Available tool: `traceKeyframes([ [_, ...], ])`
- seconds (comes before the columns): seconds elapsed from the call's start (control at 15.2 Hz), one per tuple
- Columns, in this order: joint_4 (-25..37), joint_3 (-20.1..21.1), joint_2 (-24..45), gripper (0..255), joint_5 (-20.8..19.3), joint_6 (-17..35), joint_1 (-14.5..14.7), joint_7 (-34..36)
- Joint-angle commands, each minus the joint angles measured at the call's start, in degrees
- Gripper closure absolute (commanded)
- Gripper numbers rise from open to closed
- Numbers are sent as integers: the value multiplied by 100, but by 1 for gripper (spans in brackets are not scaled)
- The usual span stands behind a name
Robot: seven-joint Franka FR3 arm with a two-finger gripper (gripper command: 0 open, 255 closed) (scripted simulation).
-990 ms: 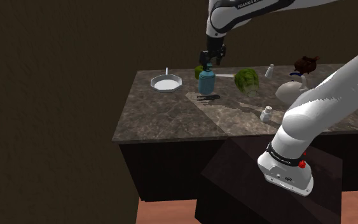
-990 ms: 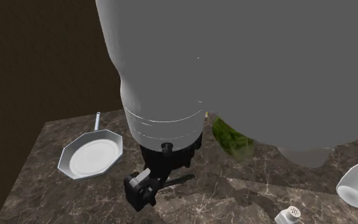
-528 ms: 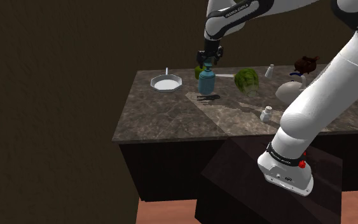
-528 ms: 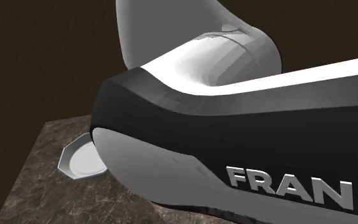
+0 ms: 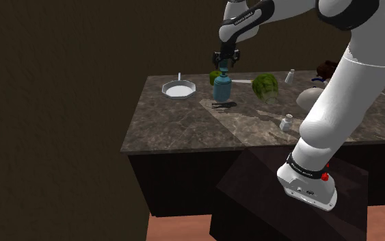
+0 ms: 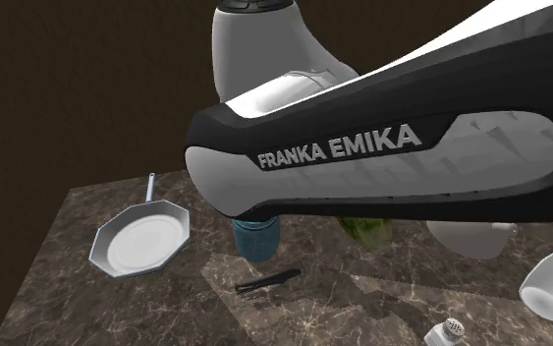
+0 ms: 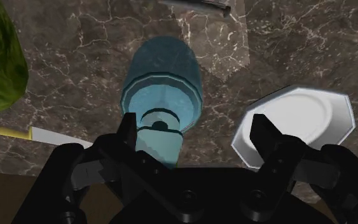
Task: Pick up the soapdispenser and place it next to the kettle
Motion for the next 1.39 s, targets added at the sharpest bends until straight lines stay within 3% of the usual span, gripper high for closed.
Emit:
traceKeyframes([
  [0.0,194,-91,279,0,15,207,-90,164],
  [0.13,438,-182,563,0,55,359,-181,305],
  [0.66,422,-191,1002,0,135,816,-237,256],
  [1.19,423,-191,1001,0,135,815,-237,256],
  [1.25,423,-191,1001,255,135,815,-237,256],
  [1.32,423,-191,1001,255,135,815,-237,256],
])
